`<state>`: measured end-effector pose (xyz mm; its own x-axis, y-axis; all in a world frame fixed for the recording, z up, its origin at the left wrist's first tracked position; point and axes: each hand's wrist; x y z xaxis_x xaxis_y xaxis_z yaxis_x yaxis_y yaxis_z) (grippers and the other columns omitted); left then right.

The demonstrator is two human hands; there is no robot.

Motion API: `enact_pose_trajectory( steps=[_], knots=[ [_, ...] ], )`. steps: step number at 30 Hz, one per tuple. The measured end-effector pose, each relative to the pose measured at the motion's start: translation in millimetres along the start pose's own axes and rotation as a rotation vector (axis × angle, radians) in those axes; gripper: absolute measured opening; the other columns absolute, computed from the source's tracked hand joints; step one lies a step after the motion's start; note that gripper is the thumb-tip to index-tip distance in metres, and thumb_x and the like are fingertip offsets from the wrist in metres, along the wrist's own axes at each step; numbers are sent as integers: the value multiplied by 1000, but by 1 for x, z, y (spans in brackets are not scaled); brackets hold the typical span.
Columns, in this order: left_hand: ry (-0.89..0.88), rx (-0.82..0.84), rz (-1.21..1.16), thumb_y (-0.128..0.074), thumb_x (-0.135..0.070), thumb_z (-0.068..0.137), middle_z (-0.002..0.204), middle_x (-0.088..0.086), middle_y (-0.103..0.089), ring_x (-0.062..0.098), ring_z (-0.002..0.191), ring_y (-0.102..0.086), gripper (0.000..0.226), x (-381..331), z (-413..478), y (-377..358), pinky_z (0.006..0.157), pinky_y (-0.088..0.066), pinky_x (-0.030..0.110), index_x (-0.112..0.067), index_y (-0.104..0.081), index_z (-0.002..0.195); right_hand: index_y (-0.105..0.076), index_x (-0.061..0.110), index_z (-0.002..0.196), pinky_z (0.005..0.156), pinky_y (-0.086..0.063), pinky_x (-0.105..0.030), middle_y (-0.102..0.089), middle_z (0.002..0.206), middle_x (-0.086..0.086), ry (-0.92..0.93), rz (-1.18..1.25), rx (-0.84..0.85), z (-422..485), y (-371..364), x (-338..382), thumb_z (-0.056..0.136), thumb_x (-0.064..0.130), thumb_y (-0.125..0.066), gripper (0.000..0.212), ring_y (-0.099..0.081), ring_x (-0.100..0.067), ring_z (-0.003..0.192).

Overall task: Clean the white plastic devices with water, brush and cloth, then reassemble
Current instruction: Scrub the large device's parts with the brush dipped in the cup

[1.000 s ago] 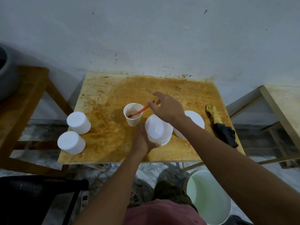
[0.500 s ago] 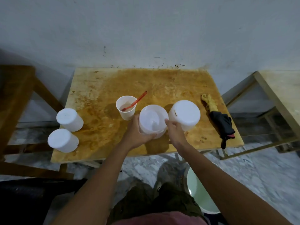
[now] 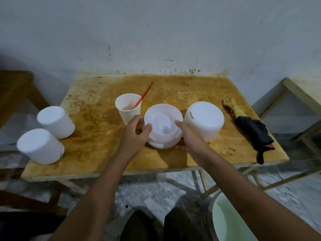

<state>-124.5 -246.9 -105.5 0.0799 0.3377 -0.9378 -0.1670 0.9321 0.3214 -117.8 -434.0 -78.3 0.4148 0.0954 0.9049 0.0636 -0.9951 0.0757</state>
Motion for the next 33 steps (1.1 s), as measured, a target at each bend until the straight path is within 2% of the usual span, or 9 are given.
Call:
enact_pose_trajectory(
  steps=[4,7,10,15,20,24,27,30,33],
  knots=[
    [-78,-104,-1,-57,-33,96,104,-25,-57,-4,99,-54,15,3,-2,-9,73,-43,15,-31,-58,110,-57,36,104,92,-55,-43,-62,122,4,64,84,63,-4,4,-2,92,51,-55,19,-59,-20,113],
    [-137,-130,9,-51,-46,89,106,-20,-60,1,101,-55,29,-6,-10,-14,72,-46,17,-30,-60,112,-57,39,101,97,-52,-44,-63,121,6,112,162,86,-18,12,-9,92,49,-57,13,-59,-19,113],
    [-189,-124,32,-54,-42,95,106,-15,-59,3,97,-55,25,-21,-26,-19,66,-46,18,-27,-60,114,-57,40,114,99,-50,-44,-64,121,4,166,200,107,-45,25,-16,92,50,-58,24,-60,-20,112],
    [-206,-51,-51,-56,-42,94,107,-14,-61,8,97,-59,25,-47,-65,-27,69,-56,27,-30,-61,115,-51,32,129,85,-57,-41,-63,123,-5,167,242,119,-94,50,-27,89,52,-61,46,-63,-27,108],
    [-210,124,-118,-54,-64,78,118,-11,-63,15,105,-61,47,-63,-116,-56,79,-59,42,-37,-61,117,-57,29,120,76,-59,-37,-66,114,-9,195,330,105,-151,91,-58,90,47,-61,35,-68,-29,100],
    [-178,260,-162,-59,-75,71,128,-6,-59,17,109,-62,74,-62,-148,-89,78,-59,38,-32,-59,131,-59,26,115,70,-58,-33,-68,112,-11,198,354,15,-187,126,-92,91,45,-60,30,-70,-26,97],
    [-142,375,-157,-63,-71,77,131,-7,-55,13,110,-59,72,-59,-172,-121,72,-55,29,-32,-54,138,-58,26,113,76,-59,-37,-68,115,-12,171,380,-66,-205,152,-125,90,45,-62,30,-70,-28,100],
    [-92,461,-173,-63,-63,83,130,-7,-56,13,110,-60,63,-52,-191,-151,82,-57,35,-35,-53,138,-58,26,115,83,-58,-42,-68,118,-15,148,389,-138,-214,174,-155,88,45,-63,34,-69,-30,103],
    [-13,553,-173,-62,-52,90,130,-6,-56,18,111,-60,53,-39,-206,-189,78,-58,33,-37,-51,139,-59,27,117,91,-57,-45,-67,119,-12,133,368,-217,-219,198,-192,88,47,-62,35,-68,-31,105]
  ],
)
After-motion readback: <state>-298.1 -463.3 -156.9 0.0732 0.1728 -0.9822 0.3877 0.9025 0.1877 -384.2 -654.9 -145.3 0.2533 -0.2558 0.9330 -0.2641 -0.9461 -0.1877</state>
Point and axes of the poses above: each hand's wrist, its own z-axis towards the middle knuckle, its own y-axis out of the back of the hand, x = y × z
